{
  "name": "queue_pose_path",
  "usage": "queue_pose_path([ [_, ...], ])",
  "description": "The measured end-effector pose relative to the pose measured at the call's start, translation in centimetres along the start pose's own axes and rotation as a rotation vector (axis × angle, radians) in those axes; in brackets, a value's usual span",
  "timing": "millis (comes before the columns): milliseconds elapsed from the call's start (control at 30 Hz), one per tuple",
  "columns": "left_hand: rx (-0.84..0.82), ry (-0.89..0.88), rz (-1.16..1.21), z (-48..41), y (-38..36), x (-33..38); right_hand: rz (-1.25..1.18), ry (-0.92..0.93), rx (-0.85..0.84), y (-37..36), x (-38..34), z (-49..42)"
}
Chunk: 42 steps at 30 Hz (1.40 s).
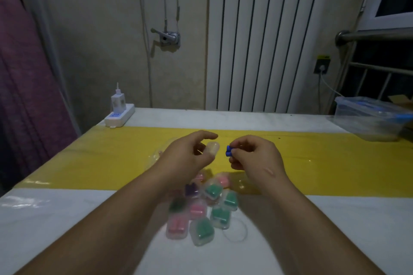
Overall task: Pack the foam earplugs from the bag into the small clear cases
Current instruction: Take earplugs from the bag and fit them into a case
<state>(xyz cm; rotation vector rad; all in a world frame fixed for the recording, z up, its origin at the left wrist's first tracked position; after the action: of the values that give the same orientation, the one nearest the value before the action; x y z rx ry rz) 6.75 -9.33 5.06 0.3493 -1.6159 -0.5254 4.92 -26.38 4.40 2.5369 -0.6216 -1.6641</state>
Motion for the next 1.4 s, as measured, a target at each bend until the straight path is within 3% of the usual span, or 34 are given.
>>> queue_pose_path([
  [100, -0.101, 0.003, 0.186, 1.5, 1.0, -0.6, -0.039, -0.018, -0.064, -1.7, -0.7, 1.0],
  [300, 0.014, -0.051, 0.269, 1.9, 2.8, -2.2, -0.177, -0.075, -0.131, -4.4, -1.4, 2.6],
  [567, 0.083, -0.128, 0.316, 2.3, 3.1, -1.3, -0.182, -0.047, -0.270, -5.5, -2.3, 3.3],
  [967, 0.079, -0.118, 0.334, 2.8, 3.3, -1.0, -0.249, -0.036, -0.224, -5.1, -2.7, 3.2],
  [1233, 0.053, -0.149, 0.149, 3.0, 2.8, -0.7, -0.018, 0.037, -0.219, -5.0, -2.8, 3.0],
  [1400, 0.023, -0.047, 0.437, 2.3, 3.4, -1.3, -0.040, -0.061, -0.157, -4.3, -1.5, 2.5],
])
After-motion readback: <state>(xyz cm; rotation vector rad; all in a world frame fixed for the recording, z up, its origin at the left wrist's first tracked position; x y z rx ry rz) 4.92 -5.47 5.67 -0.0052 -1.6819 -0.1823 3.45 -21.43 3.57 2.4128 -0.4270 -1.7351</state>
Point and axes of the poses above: each hand's wrist, its own z-axis away from the middle knuckle, its own y-axis out of the back of the hand, x = y × z, the point moved 9 cm from there along -z, towards the middle knuckle, and after that the axes turned 14 degrees about y, right-handed, at the moved point
